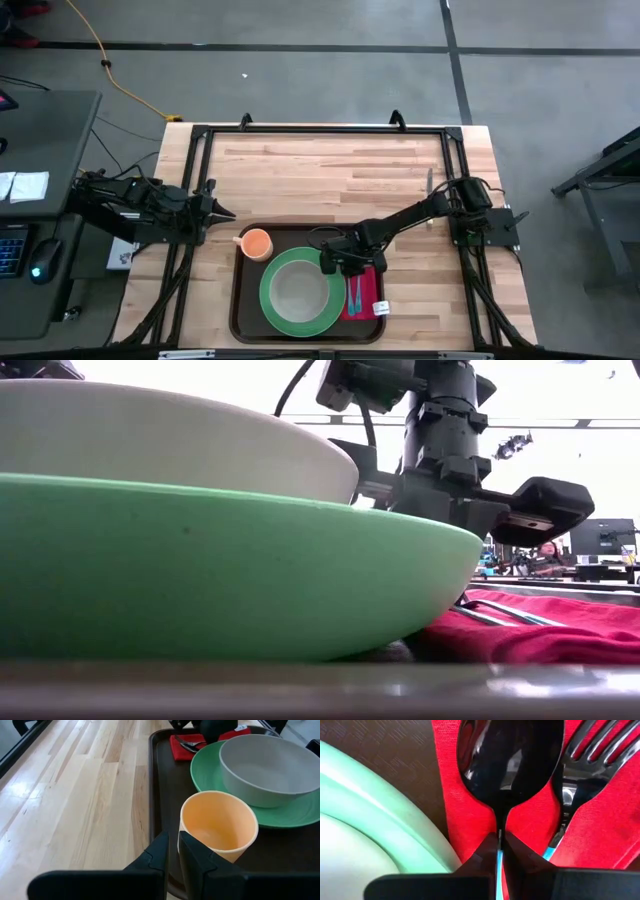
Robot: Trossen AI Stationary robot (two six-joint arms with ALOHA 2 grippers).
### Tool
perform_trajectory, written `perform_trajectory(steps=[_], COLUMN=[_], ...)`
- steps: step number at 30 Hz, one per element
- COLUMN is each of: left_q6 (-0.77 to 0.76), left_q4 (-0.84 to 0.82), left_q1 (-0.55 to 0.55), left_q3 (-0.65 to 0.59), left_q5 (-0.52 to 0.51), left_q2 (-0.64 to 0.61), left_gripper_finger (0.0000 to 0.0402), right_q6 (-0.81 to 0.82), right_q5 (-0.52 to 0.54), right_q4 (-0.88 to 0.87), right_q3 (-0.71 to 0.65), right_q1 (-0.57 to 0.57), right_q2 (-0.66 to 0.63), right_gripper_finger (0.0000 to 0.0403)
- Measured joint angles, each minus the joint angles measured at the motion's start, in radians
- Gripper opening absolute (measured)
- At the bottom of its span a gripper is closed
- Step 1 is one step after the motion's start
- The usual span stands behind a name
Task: Set up tray
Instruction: Put the blue spoon on top of the red napkin between the green plate and blue fork
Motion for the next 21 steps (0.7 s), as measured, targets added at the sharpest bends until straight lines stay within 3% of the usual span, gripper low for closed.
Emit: perform_trajectory(steps=[21], left_q6=[0.0], left_q4=[-0.009], left_q1=[0.0], left_q3=[0.0], left_q5=[0.0], left_q2=[0.0], left_gripper_finger=[0.0074], right_q6=[-0.009], right_q5=[-0.017], right_q4=[-0.002], right_q3=[-0.002], right_q1=[-0.025], right_q2=[0.002], right_gripper_finger=[0.0])
